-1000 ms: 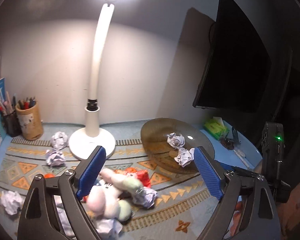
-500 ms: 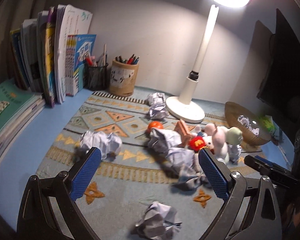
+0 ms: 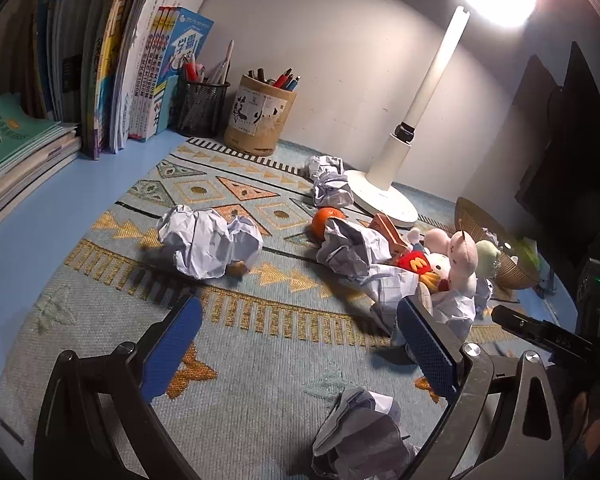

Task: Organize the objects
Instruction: 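Grasp a crumpled paper ball from the rug with the left gripper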

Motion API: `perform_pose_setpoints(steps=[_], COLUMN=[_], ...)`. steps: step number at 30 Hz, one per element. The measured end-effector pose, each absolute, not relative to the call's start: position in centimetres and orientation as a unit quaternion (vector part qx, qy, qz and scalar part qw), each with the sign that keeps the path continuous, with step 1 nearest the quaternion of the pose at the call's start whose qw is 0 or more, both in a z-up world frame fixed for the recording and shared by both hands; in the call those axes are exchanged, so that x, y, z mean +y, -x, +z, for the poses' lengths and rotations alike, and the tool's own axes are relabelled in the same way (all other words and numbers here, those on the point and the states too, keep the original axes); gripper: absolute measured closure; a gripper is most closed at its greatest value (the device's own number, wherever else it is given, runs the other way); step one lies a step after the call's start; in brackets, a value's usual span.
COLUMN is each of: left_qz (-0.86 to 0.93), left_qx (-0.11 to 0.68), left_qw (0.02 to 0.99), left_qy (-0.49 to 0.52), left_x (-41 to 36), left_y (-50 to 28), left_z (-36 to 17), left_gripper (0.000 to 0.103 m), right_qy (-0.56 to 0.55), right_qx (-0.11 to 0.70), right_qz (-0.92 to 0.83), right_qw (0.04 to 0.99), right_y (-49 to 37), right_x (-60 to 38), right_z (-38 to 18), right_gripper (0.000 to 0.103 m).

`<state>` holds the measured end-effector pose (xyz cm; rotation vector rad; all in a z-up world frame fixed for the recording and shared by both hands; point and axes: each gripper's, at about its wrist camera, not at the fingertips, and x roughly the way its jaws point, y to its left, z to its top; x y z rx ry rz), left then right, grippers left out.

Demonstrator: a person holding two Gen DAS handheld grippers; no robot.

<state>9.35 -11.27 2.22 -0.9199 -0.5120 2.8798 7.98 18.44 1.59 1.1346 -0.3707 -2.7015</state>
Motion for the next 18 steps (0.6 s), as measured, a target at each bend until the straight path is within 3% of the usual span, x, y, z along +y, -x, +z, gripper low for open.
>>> perform_pose_setpoints(steps=[14,16,18], left_qz=[0.916,0.911,0.908], left_qx=[-0.064,-0.056,-0.054], left_qw=[0.102,0.104,0.105], left_qy=[0.383,0.394,0.402], left_x=[-5.7,-4.8,-4.2], left_y=[-12.8,-12.2,-11.4], left_z=[1.6,1.4,1.1], left_gripper=[0.006,0.015,0.051], right_qy=[-0.370,-0.375,-0.394], right_qx=[-0.144,-0.135,-0.136], right_qz=[-0.912,-0.914,-0.904], right_qw=[0.104,0.083,0.097], right_y=[-8.3,-7.6,-6.2], right_x=[19.9,20.9,21.6], right_z=[2.4,2.9,3.4], right_gripper=[0.012,0.012,0.012])
